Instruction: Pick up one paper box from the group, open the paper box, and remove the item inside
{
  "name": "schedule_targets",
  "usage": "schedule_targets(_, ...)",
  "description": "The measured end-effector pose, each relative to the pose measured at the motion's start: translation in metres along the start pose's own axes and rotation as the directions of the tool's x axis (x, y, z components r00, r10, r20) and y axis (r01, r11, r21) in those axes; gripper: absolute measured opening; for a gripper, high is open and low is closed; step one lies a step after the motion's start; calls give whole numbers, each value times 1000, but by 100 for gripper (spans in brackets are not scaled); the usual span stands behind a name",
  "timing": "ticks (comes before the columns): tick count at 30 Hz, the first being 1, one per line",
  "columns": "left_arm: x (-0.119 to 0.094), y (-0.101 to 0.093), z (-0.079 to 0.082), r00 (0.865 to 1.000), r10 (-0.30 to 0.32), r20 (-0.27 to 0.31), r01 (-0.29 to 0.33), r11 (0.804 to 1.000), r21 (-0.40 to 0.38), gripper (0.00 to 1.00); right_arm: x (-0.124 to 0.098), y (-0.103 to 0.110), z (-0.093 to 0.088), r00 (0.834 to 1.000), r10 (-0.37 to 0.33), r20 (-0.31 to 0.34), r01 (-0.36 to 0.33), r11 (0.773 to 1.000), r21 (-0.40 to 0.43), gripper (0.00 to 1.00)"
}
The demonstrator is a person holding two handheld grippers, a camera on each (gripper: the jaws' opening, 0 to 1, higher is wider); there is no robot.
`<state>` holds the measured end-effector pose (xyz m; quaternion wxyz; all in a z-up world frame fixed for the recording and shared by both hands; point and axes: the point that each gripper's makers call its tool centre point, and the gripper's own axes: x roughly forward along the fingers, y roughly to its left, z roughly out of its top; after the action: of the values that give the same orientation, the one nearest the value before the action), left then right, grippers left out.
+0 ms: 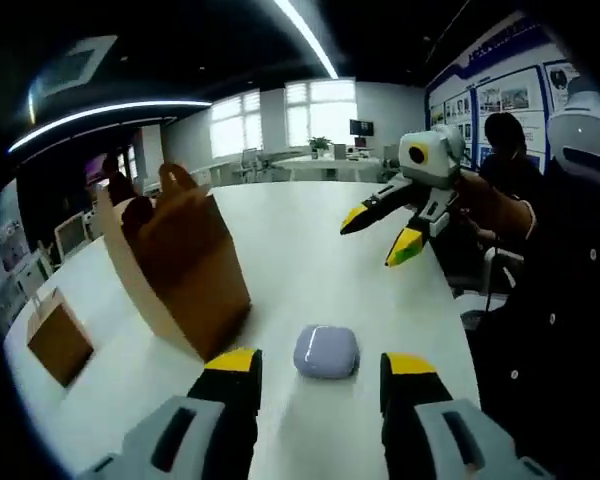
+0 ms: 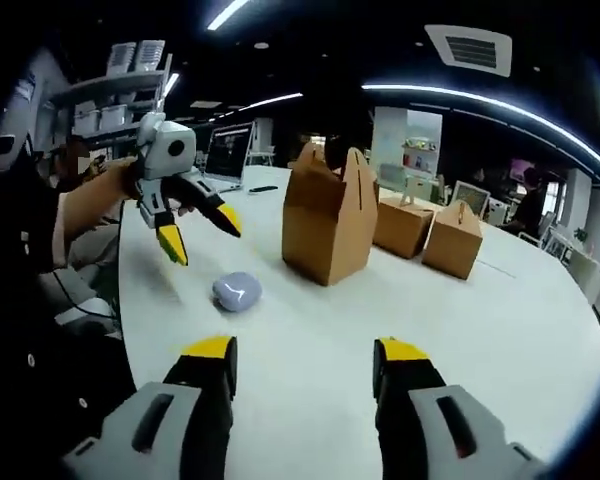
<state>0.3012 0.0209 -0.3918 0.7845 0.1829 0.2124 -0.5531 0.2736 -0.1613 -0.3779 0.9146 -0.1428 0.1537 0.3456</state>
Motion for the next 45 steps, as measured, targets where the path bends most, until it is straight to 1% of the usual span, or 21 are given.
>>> schedule_targets(1,-10,3,-5,1000,30,-7,-30,999,-11,53,-3,-1,0,1000,2,-1,-2,1000,-14,66)
schedule_targets(2,-20,6,-11,998,65,-17,-65,997,-33,53,-6,-1,-3,1000,1,-20,-1,1000,-14,66)
schedule_targets(3,-29,8,-17,995,99,-29,-100,994,-45,53,-9,-1,-6,999,10,-41,-11,1000,-28,65)
schedule_targets(4,-39,11,-23,990,132,-41,-134,990,-51,54,-13,3,-13,996,35,-82,-39,998,-52,65)
schedule_targets(6,-60,12,-35,981,185,-62,-188,981,-49,53,-18,5,-18,992,43,-121,-52,996,-74,65)
schedule_targets(8,-75,9,-45,976,208,-72,-212,975,-61,50,-24,6,-18,991,47,-128,-59,995,-85,64)
schedule_targets(9,-77,9,-46,974,213,-71,-218,974,-65,50,-25,5,-18,990,49,-130,-60,995,-86,64)
schedule_targets(10,-87,8,-48,969,238,-62,-243,966,-89,52,-28,5,-17,989,55,-136,-65,995,-77,64)
schedule_targets(13,-107,5,-52,957,288,-40,-291,950,-113,55,-40,3,-14,989,58,-134,-66,996,-54,64)
schedule_targets(16,-126,1,-56,945,326,-20,-325,935,-143,56,-50,-2,-12,991,40,-127,-46,998,-44,62)
schedule_targets(19,-138,-3,-55,935,355,1,-350,922,-164,56,-60,-7,-9,994,16,-112,-21,999,-45,62)
schedule_targets(22,-150,-2,-54,921,389,26,-377,907,-188,56,-70,-10,-6,996,-5,-92,2,999,-33,62)
schedule_targets(24,-158,-1,-52,914,404,37,-390,899,-200,56,-75,-14,-2,997,-32,-72,29,998,-54,63)
schedule_targets(25,-162,-1,-50,910,412,42,-397,895,-202,56,-77,-16,4,998,-49,-50,45,995,-84,63)
schedule_targets(26,-165,-1,-49,908,416,44,-400,894,-203,56,-80,-17,8,998,-59,-35,56,994,-94,64)
schedule_targets(28,-172,1,-44,900,431,65,-411,888,-208,56,-83,-15,12,998,-57,-29,54,995,-85,64)
schedule_targets(29,-172,1,-42,899,433,72,-410,887,-214,56,-83,-14,12,998,-49,-29,46,996,-77,64)
schedule_targets(32,-172,0,-40,899,429,89,-401,887,-230,56,-81,-10,8,999,-33,-39,31,997,-71,65)
schedule_targets(35,-171,1,-41,897,433,89,-404,884,-235,56,-77,-4,-3,998,-5,-58,0,997,-71,65)
schedule_targets(37,-170,0,-41,898,432,89,-402,884,-238,56,-76,-4,-6,998,5,-58,-9,998,-66,65)
schedule_targets(45,-166,0,-40,896,432,104,-397,883,-252,56,-82,-17,0,1000,-22,-22,22,999,-29,65)
